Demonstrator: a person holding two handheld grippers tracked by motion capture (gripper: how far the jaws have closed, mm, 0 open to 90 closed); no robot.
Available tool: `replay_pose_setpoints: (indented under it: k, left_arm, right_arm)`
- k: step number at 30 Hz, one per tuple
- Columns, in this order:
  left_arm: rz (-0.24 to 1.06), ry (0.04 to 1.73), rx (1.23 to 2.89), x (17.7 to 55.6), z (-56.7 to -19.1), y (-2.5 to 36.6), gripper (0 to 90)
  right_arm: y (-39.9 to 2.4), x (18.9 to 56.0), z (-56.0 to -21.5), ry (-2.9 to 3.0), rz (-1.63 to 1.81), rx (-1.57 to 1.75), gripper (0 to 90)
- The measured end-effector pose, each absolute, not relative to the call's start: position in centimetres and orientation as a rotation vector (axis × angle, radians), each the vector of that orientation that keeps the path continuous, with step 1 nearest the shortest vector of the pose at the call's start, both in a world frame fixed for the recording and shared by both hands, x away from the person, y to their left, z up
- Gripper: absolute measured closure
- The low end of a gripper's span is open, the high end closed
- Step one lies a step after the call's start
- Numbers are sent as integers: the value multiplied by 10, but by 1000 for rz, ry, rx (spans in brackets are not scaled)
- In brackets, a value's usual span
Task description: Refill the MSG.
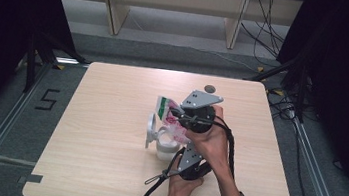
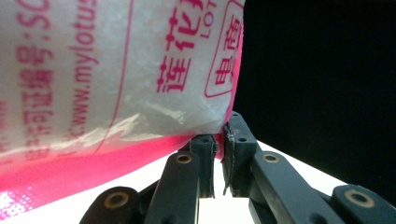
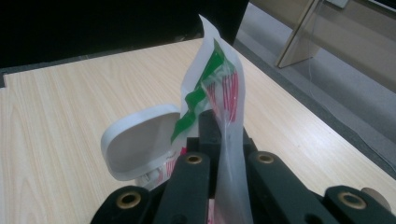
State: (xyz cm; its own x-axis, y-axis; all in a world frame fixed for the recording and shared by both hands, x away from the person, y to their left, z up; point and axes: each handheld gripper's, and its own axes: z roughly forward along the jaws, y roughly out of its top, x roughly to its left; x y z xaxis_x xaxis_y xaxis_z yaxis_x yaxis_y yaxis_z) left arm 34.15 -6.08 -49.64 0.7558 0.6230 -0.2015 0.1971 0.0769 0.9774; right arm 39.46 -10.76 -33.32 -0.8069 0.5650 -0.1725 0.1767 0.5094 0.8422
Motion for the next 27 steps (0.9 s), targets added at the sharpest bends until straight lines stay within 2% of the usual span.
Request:
replay_pose_setpoints:
  k: [27]
  left_arm:
    - [341,690,1462,344,-497,-63,835]
  right_arm:
    - [-105,394,-333,2329,1204,621,891]
